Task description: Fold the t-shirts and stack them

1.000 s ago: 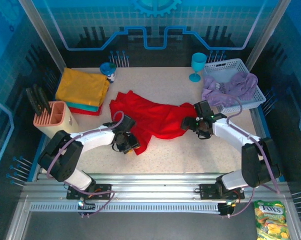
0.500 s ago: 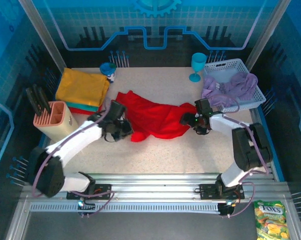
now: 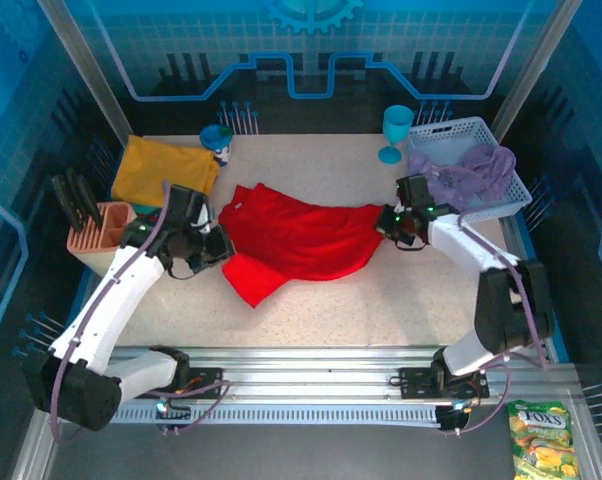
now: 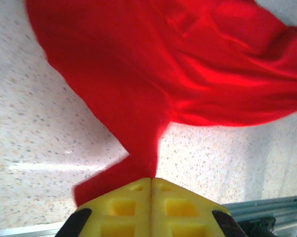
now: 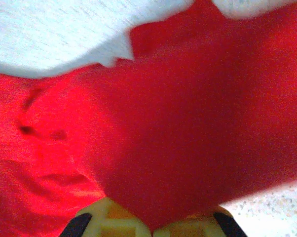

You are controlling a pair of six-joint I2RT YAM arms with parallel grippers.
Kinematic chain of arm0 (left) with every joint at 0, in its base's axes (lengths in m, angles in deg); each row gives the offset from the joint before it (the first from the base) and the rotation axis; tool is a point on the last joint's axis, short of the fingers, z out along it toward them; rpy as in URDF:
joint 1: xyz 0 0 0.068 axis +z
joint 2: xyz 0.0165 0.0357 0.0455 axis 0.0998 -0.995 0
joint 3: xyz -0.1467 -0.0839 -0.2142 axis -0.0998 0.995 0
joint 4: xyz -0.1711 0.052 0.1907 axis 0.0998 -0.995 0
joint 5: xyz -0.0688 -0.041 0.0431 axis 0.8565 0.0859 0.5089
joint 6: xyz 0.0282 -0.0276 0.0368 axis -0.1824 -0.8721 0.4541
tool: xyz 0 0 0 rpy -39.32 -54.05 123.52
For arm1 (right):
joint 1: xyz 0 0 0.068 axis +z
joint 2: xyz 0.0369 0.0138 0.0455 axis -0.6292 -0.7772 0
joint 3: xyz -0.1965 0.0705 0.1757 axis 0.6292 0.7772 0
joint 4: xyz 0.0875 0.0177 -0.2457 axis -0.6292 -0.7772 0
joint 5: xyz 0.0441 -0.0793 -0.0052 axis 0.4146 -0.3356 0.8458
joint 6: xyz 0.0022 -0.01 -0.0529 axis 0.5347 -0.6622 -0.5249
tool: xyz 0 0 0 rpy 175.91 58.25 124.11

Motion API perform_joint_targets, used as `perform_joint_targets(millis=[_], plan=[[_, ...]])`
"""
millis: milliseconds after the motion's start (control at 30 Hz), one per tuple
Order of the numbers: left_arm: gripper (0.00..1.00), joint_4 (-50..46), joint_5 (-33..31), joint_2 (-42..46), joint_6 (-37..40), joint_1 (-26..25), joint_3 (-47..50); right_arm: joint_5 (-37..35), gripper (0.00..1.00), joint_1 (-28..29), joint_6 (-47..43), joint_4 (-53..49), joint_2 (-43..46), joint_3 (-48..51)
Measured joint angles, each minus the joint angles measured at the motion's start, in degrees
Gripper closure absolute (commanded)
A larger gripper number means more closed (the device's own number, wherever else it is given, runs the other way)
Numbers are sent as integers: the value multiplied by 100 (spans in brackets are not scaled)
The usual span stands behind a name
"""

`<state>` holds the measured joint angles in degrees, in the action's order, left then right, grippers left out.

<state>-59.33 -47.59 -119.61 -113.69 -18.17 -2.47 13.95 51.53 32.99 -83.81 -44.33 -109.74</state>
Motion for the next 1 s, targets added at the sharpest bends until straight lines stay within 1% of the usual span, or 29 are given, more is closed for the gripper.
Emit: perform_joint_targets(millis=[67, 133, 167, 200, 233, 267, 300, 333, 367, 400, 433, 533, 600, 733, 833, 900, 1000], plan=[[100, -168, -66, 7, 197, 223, -291, 9, 100, -92, -24, -321, 214, -422], [100, -271, -116, 50, 374, 376, -483, 28, 100, -160, -83, -527, 186, -979], [100, -293, -136, 85, 426, 409, -501, 46, 98, -175, -105, -577, 149, -1161], [100, -337, -138, 118, 468, 422, -501, 74, 91, -181, -125, -619, 94, -1344], [100, -393, -133, 129, 527, 437, -496, 129, 78, -181, -140, -623, 39, -1447], [100, -409, -131, 131, 553, 442, -487, 168, 73, -179, -160, -621, 0, -1473], [100, -409, -101, 131, 575, 479, -450, 205, 65, -179, -205, -640, -63, -1471], [100, -409, -39, 131, 588, 540, -409, 243, 42, -181, -216, -678, -151, -1460], [100, -411, 7, 131, 597, 605, -378, 264, 26, -184, -258, -706, -247, -1460], [100, -426, 70, 116, 601, 678, -378, 278, 12, -186, -315, -752, -376, -1464], [100, -426, 120, 94, 636, 730, -385, 267, 2, -186, -415, -881, -566, -1515], [100, -437, 223, -76, 717, 796, -525, 153, 0, -184, -643, -1054, -883, -1488], [100, -433, 275, -240, 745, 804, -706, 101, 0, -184, -708, -962, -737, -1130], [100, -426, 304, -645, 844, 901, -1261, -50, 10, -186, -678, -946, -2, -195], [100, -387, 282, -960, 896, 1003, -1766, -151, 17, -212, -601, -804, 391, 308], [100, -374, 280, -1117, 942, 1084, -2055, -162, 23, -291, -542, -634, 457, 595], [100, -337, 317, -1261, 1008, 1207, -2339, -223, 29, -420, -466, -398, 282, 822]])
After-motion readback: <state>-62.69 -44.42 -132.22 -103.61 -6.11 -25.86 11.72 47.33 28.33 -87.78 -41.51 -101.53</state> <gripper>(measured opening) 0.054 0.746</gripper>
